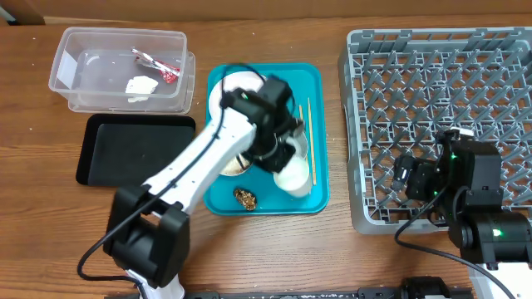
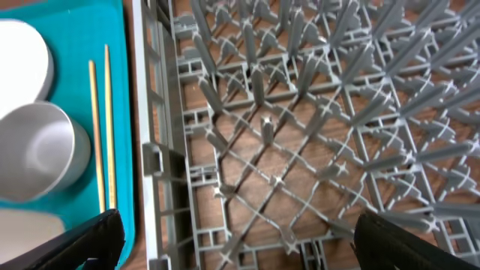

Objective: Sort waste into correct bins and load items into the dishwasher
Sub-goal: 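Lift the white cup and move it toward the right gripper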

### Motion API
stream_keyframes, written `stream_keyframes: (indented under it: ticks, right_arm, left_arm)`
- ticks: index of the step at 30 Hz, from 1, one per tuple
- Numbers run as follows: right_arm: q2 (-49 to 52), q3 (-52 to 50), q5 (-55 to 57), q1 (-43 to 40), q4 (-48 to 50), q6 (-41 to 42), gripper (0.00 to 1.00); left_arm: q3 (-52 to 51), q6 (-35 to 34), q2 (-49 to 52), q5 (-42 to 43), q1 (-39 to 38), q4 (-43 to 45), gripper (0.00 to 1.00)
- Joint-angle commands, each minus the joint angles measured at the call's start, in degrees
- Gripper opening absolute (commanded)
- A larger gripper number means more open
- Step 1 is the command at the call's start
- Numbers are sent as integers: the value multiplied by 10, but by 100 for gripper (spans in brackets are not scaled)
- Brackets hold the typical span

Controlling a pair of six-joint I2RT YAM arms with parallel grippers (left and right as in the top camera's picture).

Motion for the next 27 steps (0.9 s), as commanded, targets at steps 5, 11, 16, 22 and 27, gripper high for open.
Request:
stream_keyframes:
  ticks: [5,11,16,22,27]
  right_arm:
    - [17,18,-46,-2,112,67,100]
    - [99,18,-391,-2,193,-43,100]
    - [160,18,-631,-2,246,-119,100]
    - [195,18,-728,-2,309,-131,100]
    - [196,18,-785,-2,359,-131,100]
  left_arm:
    - [83,21,-11,254,109,47,4]
    - [79,47,9,525,150,109,4]
    - [79,47,25,584,148,122,4]
    - [79,49,35,621,148,122,4]
    - [79,48,37,622,148,122,4]
